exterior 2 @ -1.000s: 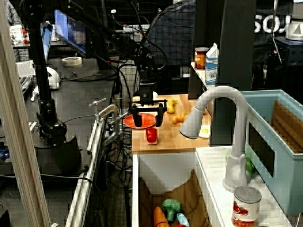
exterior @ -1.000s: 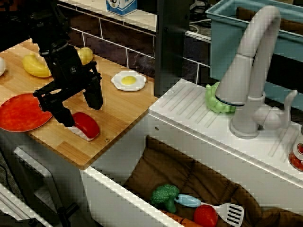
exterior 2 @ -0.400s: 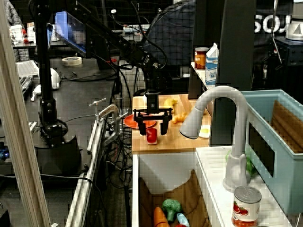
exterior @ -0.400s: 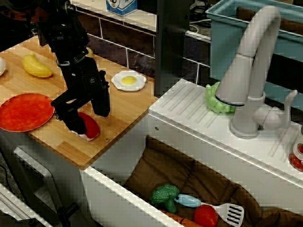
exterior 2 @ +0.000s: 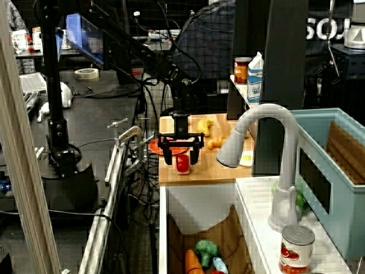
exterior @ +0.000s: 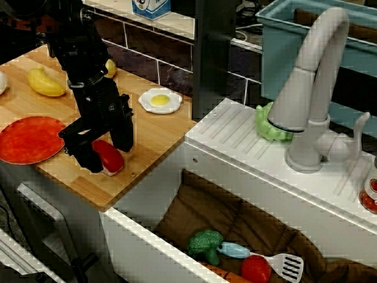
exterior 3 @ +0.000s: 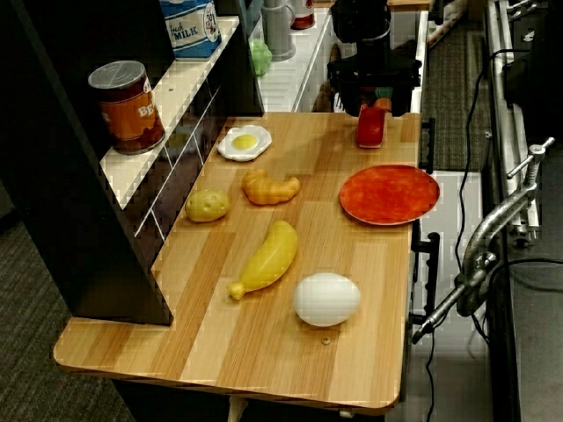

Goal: Put sushi on plate

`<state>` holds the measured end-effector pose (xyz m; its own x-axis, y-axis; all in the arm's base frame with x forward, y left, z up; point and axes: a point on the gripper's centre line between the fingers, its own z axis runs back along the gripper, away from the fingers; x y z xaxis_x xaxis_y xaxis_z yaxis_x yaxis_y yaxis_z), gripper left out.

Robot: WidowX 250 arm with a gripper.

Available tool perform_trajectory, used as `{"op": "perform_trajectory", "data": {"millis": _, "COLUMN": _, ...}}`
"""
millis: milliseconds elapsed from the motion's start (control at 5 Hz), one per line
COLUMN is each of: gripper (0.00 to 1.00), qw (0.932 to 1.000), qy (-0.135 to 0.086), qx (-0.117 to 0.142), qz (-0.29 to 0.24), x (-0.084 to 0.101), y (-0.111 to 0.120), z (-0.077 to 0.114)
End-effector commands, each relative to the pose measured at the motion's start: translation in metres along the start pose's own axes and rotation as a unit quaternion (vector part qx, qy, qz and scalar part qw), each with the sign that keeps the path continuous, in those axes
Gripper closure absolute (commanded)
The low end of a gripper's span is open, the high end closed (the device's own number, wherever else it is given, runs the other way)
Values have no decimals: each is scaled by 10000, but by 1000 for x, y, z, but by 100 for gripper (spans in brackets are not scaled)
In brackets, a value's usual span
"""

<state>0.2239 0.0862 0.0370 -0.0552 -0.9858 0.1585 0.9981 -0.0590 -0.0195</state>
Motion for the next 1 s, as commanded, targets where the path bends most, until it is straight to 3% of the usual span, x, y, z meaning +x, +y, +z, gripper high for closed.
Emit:
{"op": "perform_trajectory", "data": {"millis": 0, "gripper": 0, "qw": 9993, "qy": 298, "qx": 225, "qz": -28, "x": -8, "y": -10, "z": 7}}
{"op": "perform_trajectory", "data": {"millis": 200, "gripper": 0, "qw": 9991, "qy": 393, "qx": 142, "qz": 59, "x": -14, "y": -5, "z": -6}}
{"op": "perform_trajectory", "data": {"millis": 400, "gripper": 100, "qw": 9984, "qy": 340, "qx": 58, "qz": 441, "x": -22, "y": -2, "z": -12}}
{"op": "perform_trajectory", "data": {"millis": 800, "gripper": 100, "qw": 9982, "qy": 320, "qx": -66, "qz": 507, "x": -20, "y": -5, "z": -4}}
